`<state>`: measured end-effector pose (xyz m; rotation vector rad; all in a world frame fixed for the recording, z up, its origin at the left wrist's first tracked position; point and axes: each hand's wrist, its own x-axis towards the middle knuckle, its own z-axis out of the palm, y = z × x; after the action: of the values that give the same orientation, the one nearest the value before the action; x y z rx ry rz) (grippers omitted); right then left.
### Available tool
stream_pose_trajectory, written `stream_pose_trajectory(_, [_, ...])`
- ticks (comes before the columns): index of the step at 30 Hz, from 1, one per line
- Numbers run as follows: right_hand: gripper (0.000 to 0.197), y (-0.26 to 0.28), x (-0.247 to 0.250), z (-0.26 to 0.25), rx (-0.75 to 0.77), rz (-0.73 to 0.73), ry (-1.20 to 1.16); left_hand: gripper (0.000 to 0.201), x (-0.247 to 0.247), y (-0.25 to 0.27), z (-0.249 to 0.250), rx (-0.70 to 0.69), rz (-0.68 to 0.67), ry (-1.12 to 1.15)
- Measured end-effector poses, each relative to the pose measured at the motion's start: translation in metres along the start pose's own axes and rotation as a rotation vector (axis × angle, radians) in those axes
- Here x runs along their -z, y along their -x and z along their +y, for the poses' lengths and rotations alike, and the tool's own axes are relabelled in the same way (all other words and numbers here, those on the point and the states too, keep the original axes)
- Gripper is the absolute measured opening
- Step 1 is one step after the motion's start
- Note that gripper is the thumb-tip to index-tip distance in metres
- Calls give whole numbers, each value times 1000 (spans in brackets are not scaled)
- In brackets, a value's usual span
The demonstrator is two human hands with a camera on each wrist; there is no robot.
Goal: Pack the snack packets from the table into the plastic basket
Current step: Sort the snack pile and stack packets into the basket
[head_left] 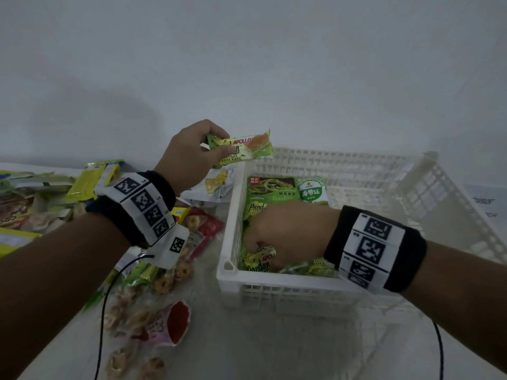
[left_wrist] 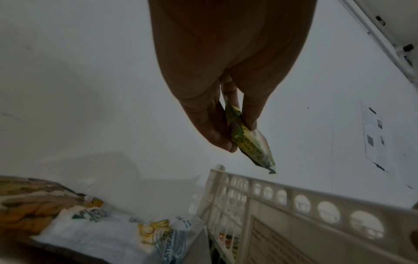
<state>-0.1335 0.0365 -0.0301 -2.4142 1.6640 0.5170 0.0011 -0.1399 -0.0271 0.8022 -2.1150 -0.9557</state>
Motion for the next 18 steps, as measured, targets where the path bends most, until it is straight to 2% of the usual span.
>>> stream_pose_trajectory(6, [48,-8,-11,-3,14,-100,-41,22,0,1,-2,-17,15,-8])
stream_pose_trajectory(11, [49,-8,-21,-3,54,-62,48,22,0,4,-4,-19,21,-1])
stream_pose_trajectory(14, [47,-8,-21,0,37,-80,-14,23,1,5,-5,-23,24,-6])
stream_pose_trajectory(18, [44,-4,-16,7,-1,-2,-134,24,3,5,-6,-7,28,-13])
